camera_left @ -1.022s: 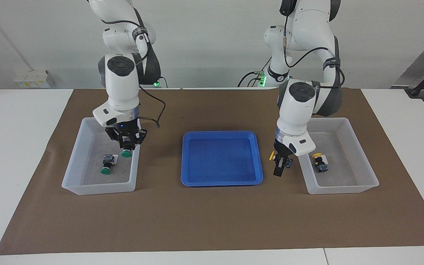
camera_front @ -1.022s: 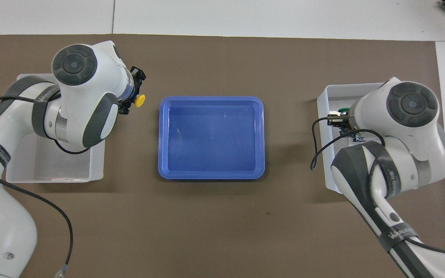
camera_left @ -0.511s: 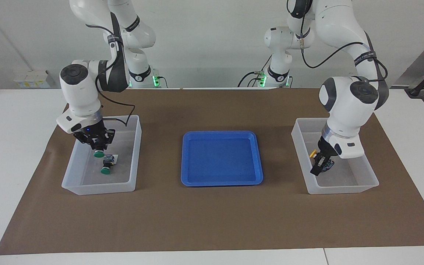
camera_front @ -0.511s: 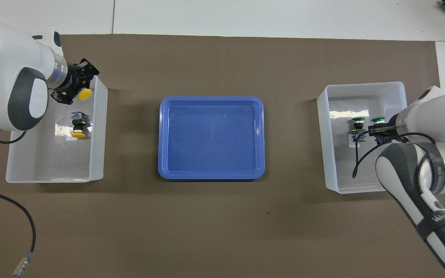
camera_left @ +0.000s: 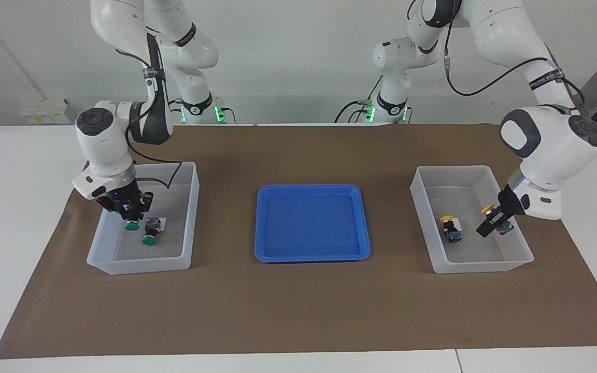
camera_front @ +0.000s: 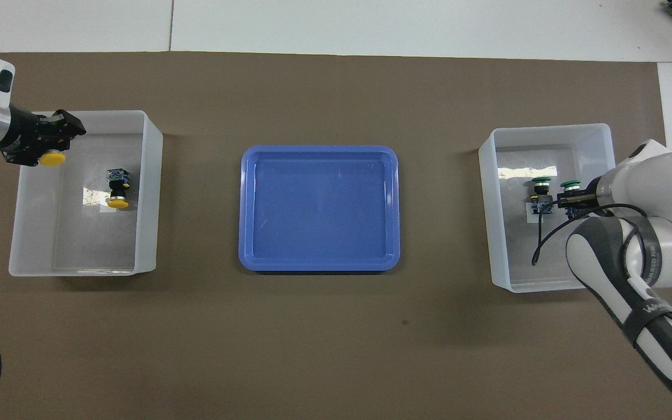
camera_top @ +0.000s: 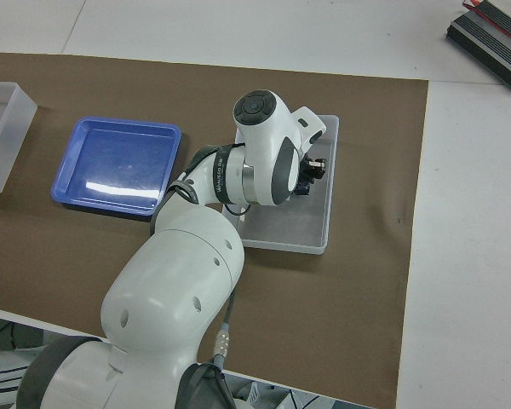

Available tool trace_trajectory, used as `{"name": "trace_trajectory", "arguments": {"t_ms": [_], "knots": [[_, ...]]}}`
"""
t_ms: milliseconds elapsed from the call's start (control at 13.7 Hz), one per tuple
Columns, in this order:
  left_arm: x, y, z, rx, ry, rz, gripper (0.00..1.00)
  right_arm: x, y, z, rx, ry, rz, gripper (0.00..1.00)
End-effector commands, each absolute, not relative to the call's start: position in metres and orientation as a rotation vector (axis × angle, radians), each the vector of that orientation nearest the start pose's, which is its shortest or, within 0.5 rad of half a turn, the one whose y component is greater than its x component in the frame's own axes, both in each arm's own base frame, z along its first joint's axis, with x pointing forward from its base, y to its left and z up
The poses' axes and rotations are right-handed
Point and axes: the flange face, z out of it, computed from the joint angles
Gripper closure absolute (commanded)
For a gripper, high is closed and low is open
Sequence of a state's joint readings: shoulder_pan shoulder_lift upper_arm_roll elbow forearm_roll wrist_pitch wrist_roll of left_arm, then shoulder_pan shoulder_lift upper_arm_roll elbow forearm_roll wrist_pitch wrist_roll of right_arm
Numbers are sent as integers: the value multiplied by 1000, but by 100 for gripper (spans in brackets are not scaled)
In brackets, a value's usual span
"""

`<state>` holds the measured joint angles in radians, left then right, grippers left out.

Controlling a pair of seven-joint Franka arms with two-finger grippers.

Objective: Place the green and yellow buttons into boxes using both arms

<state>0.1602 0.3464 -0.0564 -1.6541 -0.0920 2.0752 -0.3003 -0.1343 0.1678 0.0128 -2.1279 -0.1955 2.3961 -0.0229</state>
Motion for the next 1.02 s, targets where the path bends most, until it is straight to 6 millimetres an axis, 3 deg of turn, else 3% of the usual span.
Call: {"name": "trace_trajectory", "arguments": {"t_ms": [0, 292, 438, 657, 730, 876, 949], "knots": [[633, 89, 395, -3200, -586, -86, 100, 571, -83, 330, -3264, -17, -166, 100], [619, 92, 353, -3213, -427, -111, 100, 570, -76, 322, -3260, 29, -149, 100], [619, 86, 345, -3217, -375, -119, 100, 570, -72, 323, -3258, 54, -154, 58], [619, 81, 344, -3219, -354, -111, 99, 570, -72, 323, -3258, 52, -152, 57], [620, 81, 345, -3221, -329, -115, 90, 570, -71, 323, -3258, 49, -152, 57], [623, 75, 348, -3221, -253, -113, 63, 570, -72, 322, -3260, 35, -151, 57], [624, 74, 351, -3220, -244, -115, 60, 571, -72, 323, -3260, 35, -153, 57]]}}
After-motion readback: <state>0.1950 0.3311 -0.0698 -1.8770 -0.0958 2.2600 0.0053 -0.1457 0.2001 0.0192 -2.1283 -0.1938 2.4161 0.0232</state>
